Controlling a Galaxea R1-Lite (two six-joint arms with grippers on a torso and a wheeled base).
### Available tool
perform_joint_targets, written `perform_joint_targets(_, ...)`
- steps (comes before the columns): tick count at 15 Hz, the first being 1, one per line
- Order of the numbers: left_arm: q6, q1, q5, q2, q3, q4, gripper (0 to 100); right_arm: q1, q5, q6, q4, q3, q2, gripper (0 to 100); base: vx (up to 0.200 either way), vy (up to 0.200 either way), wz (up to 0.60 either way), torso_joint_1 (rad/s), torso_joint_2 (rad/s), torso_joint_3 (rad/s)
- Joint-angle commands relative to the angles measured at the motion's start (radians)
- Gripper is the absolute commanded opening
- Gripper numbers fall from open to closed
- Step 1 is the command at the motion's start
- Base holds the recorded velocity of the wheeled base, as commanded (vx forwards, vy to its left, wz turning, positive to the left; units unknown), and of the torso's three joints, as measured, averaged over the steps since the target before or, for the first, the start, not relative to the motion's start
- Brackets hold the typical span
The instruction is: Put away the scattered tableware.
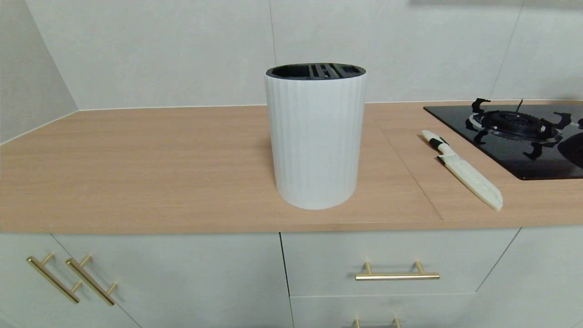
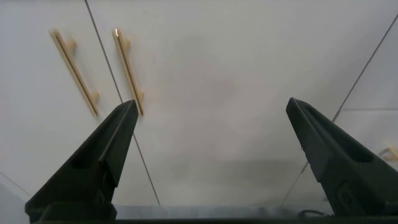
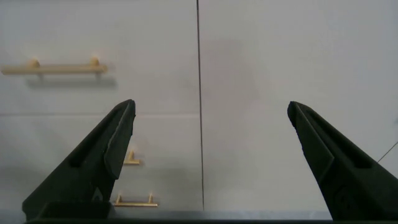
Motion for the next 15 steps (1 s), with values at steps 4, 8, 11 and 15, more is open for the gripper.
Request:
perform_joint_targets(4,0.0,0.0,0.0,0.0,0.0,0.0,100,0.001,0.0,0.0,0.0,0.0,0.001,100,0.0,0.0,0.0,0.177,-0.46,-0.286)
perform_joint_targets(8,0.0,0.0,0.0,0.0,0.0,0.0,100,0.001,0.0,0.0,0.0,0.0,0.001,100,0.0,0.0,0.0,0.199,-0.48,-0.278)
perform_joint_targets(11,0.0,0.0,0.0,0.0,0.0,0.0,100,0.001,0.0,0.0,0.0,0.0,0.001,100,0.0,0.0,0.0,0.22,-0.49,-0.284)
perform_joint_targets(15,0.0,0.002,0.0,0.0,0.0,0.0,100,0.001,0.0,0.0,-0.002,0.0,0.001,100,0.0,0.0,0.0,0.235,-0.52,-0.292)
